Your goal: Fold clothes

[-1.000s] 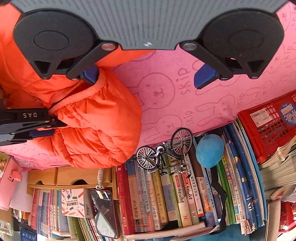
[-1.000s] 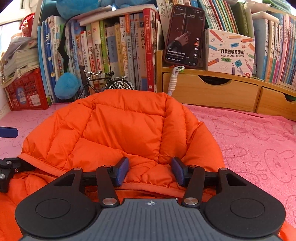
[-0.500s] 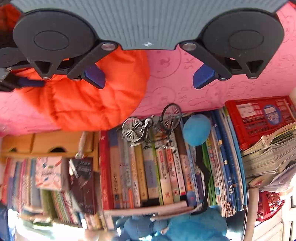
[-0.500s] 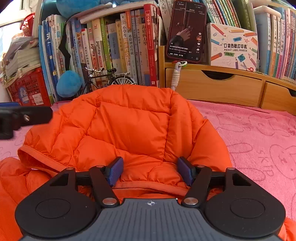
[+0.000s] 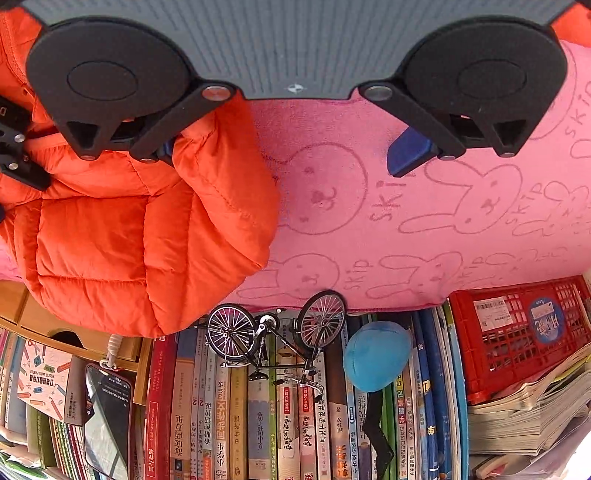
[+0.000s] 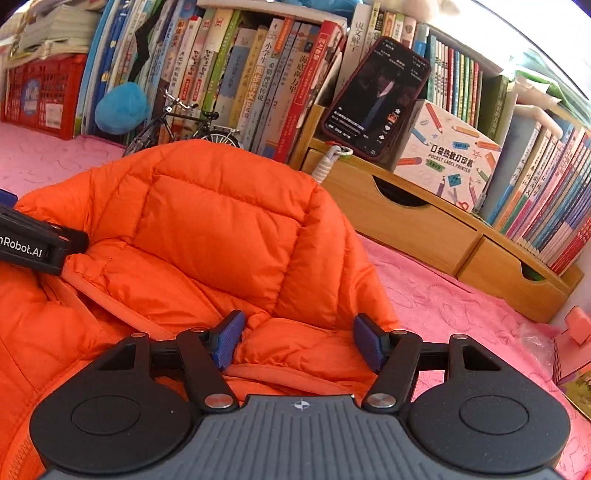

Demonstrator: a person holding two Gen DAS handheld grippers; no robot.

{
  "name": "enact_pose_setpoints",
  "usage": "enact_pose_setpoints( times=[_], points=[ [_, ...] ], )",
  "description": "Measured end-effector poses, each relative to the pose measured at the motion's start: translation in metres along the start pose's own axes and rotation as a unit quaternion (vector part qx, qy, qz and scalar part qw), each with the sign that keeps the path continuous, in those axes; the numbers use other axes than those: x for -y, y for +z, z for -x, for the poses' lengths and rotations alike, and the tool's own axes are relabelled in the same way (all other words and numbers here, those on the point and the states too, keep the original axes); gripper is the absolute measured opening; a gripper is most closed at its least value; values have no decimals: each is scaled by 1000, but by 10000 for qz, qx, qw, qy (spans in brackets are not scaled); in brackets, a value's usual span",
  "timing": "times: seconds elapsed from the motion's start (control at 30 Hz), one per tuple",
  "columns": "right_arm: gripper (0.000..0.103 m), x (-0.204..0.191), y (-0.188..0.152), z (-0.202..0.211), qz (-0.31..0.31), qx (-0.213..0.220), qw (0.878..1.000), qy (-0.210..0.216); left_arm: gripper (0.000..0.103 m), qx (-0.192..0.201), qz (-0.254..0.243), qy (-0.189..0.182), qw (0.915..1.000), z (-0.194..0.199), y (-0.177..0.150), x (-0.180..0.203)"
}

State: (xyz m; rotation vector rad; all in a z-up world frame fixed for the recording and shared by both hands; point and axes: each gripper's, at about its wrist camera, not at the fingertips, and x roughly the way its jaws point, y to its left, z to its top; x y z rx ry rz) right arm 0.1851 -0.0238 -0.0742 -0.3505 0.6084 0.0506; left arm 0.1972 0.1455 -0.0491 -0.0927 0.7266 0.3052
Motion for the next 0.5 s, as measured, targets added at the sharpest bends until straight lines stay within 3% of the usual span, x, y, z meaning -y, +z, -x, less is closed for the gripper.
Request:
enact_pose_setpoints(
  times=[0.23,0.5],
  points=[
    [77,51,-10,-6,-1015,-342,9942,85,103,6,39,-81,10000,-2,-4,-2],
    [79,103,-22,-5,-2230,-512,9707,739,103,10,51,-113,9999,-4,-4,-3]
  ],
)
